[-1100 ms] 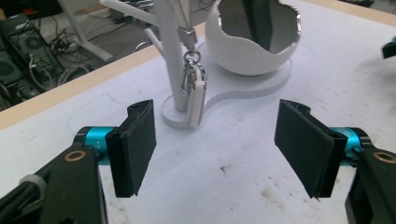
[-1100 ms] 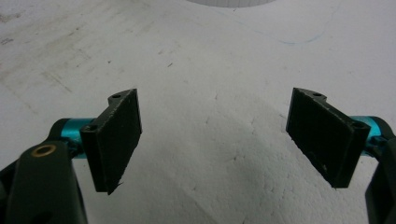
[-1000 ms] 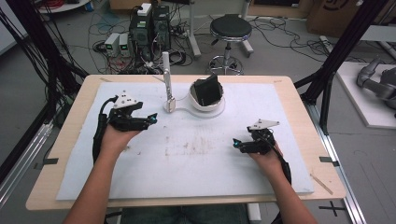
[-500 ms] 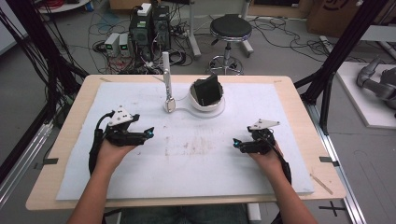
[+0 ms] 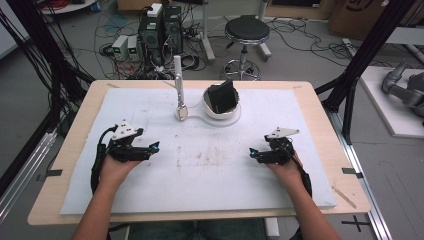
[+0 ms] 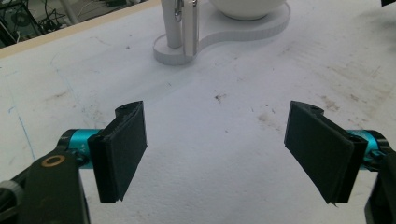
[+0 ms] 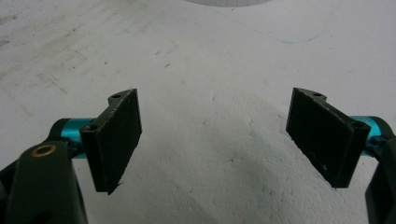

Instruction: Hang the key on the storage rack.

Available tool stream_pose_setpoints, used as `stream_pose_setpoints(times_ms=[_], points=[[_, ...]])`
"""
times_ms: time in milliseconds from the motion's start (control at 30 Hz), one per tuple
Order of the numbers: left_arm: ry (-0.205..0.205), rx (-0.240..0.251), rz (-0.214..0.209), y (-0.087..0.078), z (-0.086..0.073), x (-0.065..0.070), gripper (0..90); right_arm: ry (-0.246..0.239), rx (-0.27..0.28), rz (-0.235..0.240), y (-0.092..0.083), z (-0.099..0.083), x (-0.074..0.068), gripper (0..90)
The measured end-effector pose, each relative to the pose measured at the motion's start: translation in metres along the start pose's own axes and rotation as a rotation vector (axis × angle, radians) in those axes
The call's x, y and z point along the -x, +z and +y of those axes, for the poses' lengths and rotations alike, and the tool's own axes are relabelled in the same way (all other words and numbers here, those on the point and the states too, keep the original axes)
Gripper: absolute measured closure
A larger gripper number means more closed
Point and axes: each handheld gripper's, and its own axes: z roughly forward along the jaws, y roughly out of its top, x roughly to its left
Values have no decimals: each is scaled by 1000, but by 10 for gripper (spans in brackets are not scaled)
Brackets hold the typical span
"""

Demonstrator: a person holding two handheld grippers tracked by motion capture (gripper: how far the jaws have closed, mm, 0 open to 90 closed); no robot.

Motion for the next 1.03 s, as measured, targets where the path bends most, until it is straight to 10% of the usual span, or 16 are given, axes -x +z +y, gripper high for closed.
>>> stream_pose_setpoints(times_ms=[1033], points=[[-37,21,-39,0,-3,-1,197,6,0,-4,1,0,2,183]])
